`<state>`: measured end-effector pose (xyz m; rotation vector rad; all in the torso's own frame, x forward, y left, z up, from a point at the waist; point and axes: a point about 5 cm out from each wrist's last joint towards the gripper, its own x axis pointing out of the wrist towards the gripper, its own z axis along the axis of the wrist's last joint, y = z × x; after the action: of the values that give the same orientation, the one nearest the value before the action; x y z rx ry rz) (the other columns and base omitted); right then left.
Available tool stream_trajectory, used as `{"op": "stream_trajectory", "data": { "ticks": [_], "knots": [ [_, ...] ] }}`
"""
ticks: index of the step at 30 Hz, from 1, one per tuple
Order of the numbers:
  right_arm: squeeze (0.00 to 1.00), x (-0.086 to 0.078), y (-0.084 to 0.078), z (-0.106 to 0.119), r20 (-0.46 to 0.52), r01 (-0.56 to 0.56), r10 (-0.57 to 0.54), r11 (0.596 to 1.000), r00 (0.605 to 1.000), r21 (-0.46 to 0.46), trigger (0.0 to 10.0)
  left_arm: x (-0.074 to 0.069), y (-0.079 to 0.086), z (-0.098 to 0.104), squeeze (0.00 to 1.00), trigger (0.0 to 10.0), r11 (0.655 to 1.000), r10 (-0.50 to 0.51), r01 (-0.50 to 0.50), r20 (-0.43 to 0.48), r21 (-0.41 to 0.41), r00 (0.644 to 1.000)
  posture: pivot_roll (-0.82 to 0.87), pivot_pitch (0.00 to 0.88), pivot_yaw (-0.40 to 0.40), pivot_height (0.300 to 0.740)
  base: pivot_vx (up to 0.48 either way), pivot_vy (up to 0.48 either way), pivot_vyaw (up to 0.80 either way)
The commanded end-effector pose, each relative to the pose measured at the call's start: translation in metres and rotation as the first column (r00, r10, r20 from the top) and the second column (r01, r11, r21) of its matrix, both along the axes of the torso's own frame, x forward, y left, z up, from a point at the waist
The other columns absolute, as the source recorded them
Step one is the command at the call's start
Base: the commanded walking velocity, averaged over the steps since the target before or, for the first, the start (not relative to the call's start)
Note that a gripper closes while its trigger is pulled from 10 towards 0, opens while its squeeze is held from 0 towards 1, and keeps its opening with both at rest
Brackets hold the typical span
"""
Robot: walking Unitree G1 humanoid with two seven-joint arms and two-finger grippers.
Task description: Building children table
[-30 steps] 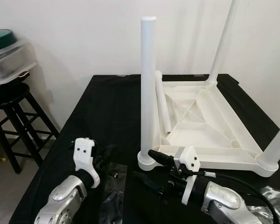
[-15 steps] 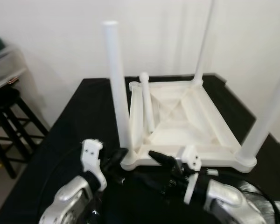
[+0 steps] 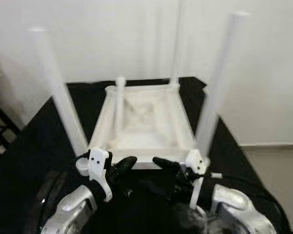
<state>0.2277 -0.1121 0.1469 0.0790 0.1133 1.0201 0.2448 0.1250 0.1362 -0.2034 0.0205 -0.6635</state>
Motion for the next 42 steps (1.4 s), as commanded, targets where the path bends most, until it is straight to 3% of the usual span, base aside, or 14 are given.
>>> {"op": "stream_trajectory", "data": {
  "ticks": [1, 8, 17, 19, 20, 26, 29, 33, 42],
  "knots": [
    [0.0, 0.0, 0.004, -0.001, -0.001, -0.016, 0.016, 1.0, 1.0, 0.016, 10.0, 0.0, 0.004, -0.003, 0.0, 10.0, 1.0, 0.007, -0.007, -0.01, 0.026, 1.0, -0.12, 0.0, 0.011, 0.74, 0.0, -0.465, 0.0],
    [0.0, 0.015, -0.002, 0.005, 0.041, 0.12, -0.122, 0.991, 0.992, 0.059, 10.0, 0.003, 0.001, -0.002, 0.0, 10.0, 1.0, -0.006, 0.006, 0.002, 0.026, 1.0, -0.12, 0.0, 0.014, 0.74, 0.0, -0.463, 0.0],
    [0.0, 0.02, -0.006, 0.009, 0.089, 0.193, -0.195, 0.981, 0.977, 0.034, 10.0, 0.004, 0.0, -0.001, 0.0, 10.0, 1.0, -0.008, 0.008, 0.007, 0.02, 1.0, -0.12, 0.0, 0.013, 0.74, 0.0, -0.464, 0.0],
    [0.0, 0.028, -0.01, 0.011, 0.116, 0.29, -0.29, 0.957, 0.95, 0.021, 10.0, 0.006, 0.0, 0.0, 0.0, 10.0, 1.0, -0.008, 0.008, 0.012, 0.018, 1.0, -0.13, 0.0, 0.011, 0.74, 0.0, -0.465, 0.0],
    [0.0, 0.036, -0.015, 0.011, 0.12, 0.387, -0.384, 0.922, 0.916, 0.0, 10.0, 0.007, -0.001, 0.001, 0.0, 10.0, 1.0, -0.01, 0.01, 0.017, 0.016, 1.0, -0.13, 0.0, 0.01, 0.74, 0.0, -0.465, 0.0],
    [0.0, 0.045, -0.021, 0.009, 0.121, 0.499, -0.493, 0.866, 0.862, -0.03, 10.0, 0.009, -0.002, 0.003, 0.0, 10.0, 1.0, -0.015, 0.015, 0.025, 0.012, 1.0, -0.13, 0.0, 0.01, 0.74, 0.0, -0.464, 0.0],
    [0.0, 0.054, -0.03, 0.012, 0.201, 0.613, -0.591, 0.787, 0.781, -0.066, 10.0, 0.014, -0.006, 0.009, 0.0, 10.0, 1.0, -0.028, 0.028, 0.043, -0.002, 0.999, -0.14, 0.0, 0.011, 0.74, 0.0, -0.465, 0.0],
    [0.0, 0.057, -0.031, 0.013, 0.221, 0.644, -0.618, 0.762, 0.754, -0.067, 10.0, 0.017, -0.007, 0.011, 0.0, 10.0, 0.999, -0.031, 0.032, 0.049, -0.007, 0.998, -0.14, 0.0, 0.012, 0.74, 0.0, -0.464, 0.0],
    [0.0, 0.059, -0.023, 0.006, 0.182, 0.647, -0.628, 0.759, 0.757, -0.076, 10.0, 0.024, -0.009, 0.014, 0.0, 10.0, 1.0, 0.007, -0.006, 0.06, -0.016, 0.998, -0.14, 0.0, 0.01, 0.74, 0.0, -0.422, 0.0]
  ]
}}
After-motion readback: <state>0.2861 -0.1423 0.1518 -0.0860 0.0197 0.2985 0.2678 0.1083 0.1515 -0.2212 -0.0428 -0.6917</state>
